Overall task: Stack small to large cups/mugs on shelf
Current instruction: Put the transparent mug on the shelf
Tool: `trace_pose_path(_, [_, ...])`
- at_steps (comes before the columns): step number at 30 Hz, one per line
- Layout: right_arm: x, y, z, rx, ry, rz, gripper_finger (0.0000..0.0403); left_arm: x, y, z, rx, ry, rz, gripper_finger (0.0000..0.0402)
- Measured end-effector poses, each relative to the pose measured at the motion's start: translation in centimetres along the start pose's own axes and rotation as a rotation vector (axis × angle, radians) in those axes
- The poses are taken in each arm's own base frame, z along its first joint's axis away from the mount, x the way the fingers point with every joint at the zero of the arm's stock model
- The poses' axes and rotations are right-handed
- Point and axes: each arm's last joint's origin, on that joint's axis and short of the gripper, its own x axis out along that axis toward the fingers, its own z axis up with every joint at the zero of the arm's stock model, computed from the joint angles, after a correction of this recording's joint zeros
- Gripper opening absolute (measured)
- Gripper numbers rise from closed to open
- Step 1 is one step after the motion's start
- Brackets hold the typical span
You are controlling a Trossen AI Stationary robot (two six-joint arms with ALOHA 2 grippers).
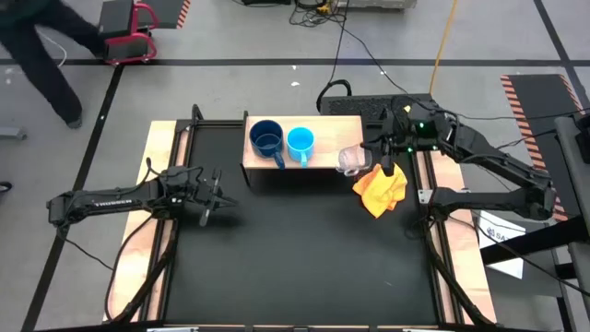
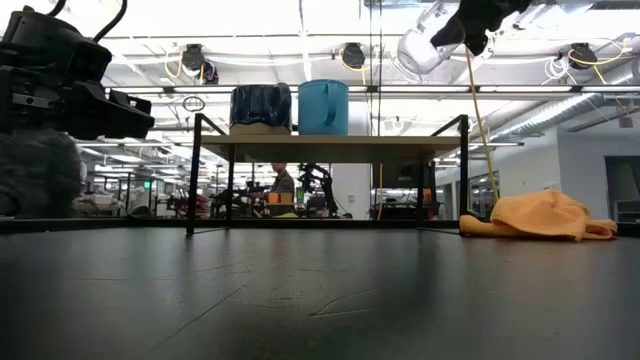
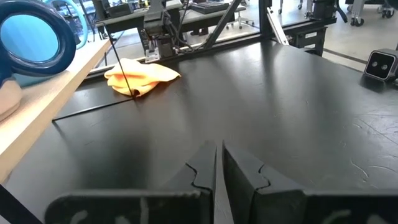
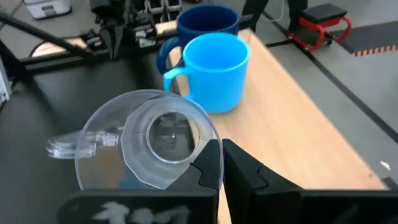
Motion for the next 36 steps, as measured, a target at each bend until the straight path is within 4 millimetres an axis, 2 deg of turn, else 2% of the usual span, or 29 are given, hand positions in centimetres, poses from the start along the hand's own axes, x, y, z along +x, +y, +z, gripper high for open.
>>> trace_pose_path(8, [-0.3,-1.3,0.5,0.010,-0.058,0.024,0.0000,0.0,-0.1,-0.2,-0.004,0.019,-0.005,0.0031])
trace_pose_path(24, [-0.2,-1.4,0.6,0.010,-0.059,0.044,0.0000,0.0,-0.1,-0.2,-0.002,0.018,-0.005,0.0031])
trace_pose_path(32, [1.0,-3.8,0.9,0.088,-0.031,-0.030,0.0000,0.0,-0.1,-0.2,0.025,0.018,-0.005,0.0031])
trace_pose_path(36, [1.6,-4.6,1.9,0.076,-0.029,-0.016,0.0000,0.0,-0.1,-0.2,0.025,0.017,-0.005,0.0031])
